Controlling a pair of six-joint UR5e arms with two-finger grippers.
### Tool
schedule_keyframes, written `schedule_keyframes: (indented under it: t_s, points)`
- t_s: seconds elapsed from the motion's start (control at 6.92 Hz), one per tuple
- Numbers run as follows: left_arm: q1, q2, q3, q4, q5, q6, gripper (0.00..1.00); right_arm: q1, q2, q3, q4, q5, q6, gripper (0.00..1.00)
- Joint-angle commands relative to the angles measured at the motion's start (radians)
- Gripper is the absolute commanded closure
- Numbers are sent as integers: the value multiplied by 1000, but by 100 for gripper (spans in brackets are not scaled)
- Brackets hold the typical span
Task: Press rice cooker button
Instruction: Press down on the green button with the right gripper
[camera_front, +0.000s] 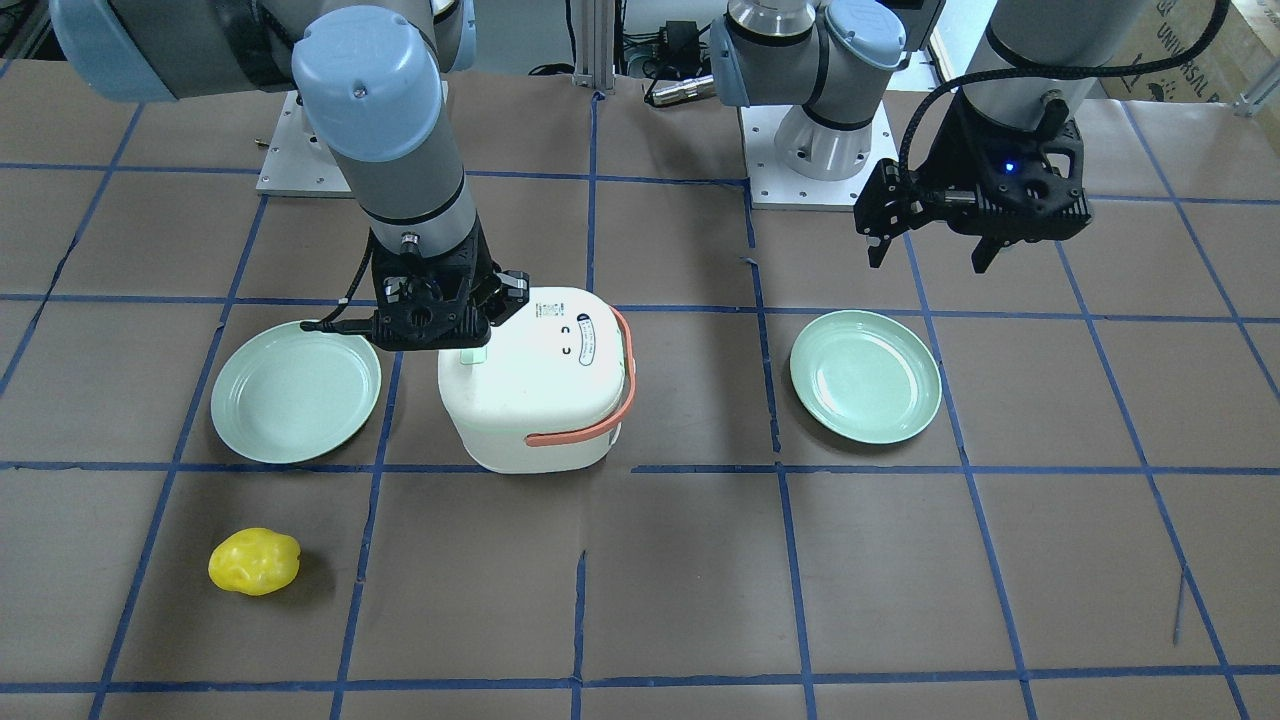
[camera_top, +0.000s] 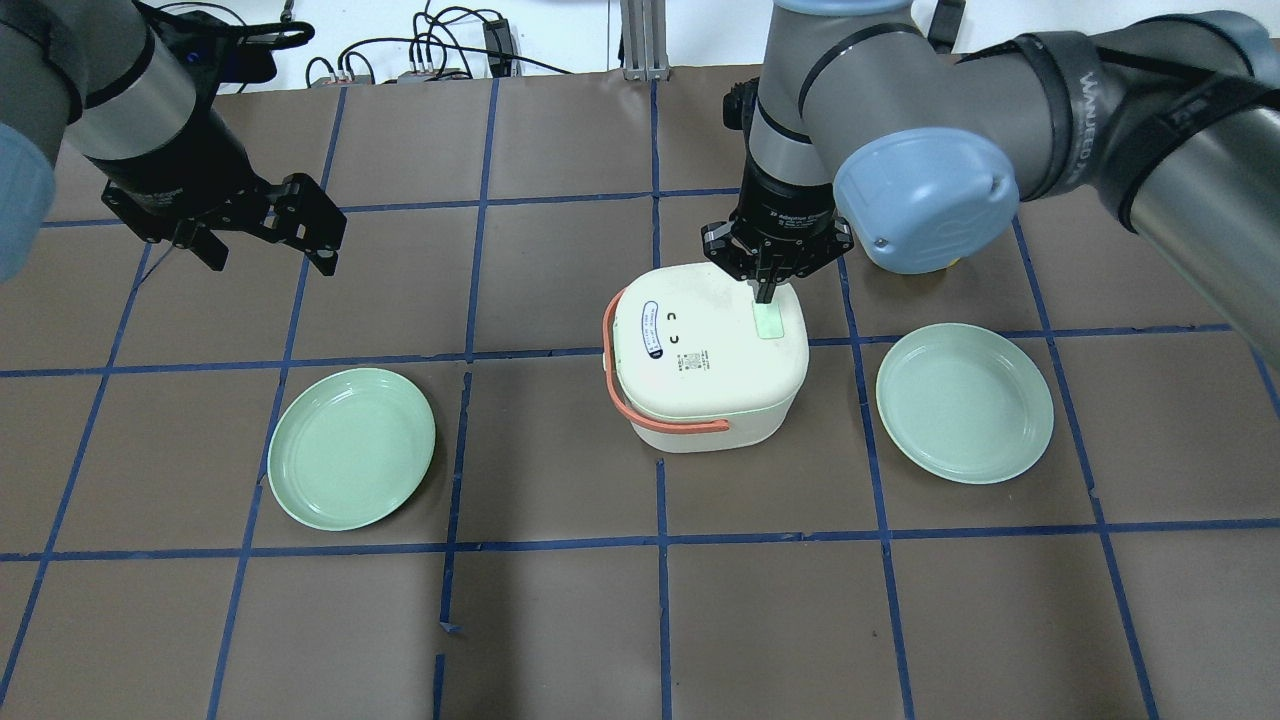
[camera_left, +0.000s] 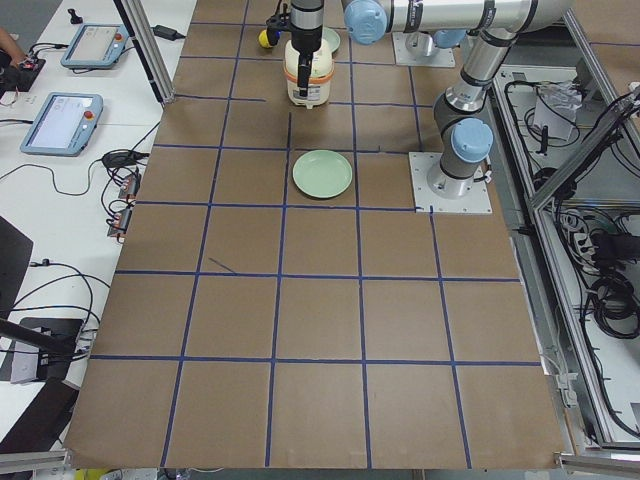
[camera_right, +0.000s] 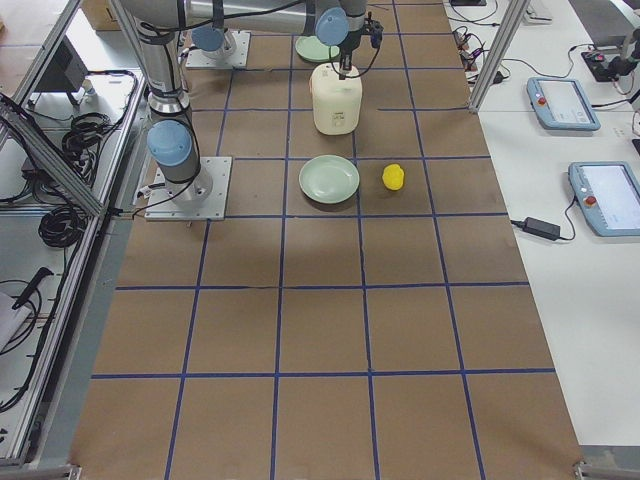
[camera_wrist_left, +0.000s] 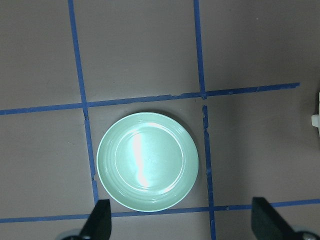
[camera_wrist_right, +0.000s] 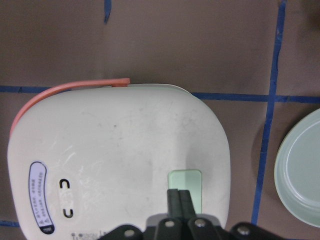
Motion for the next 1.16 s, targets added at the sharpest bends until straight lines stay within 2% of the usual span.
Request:
schedule_keyframes:
  t_s: [0.0, 1.01]
  points:
    - [0, 0, 0, 0, 0, 0, 0, -1, -1, 34, -32, -26, -22, 93]
    - [0, 0, 0, 0, 0, 0, 0, -1, 22, 37, -48, -15, -18, 93]
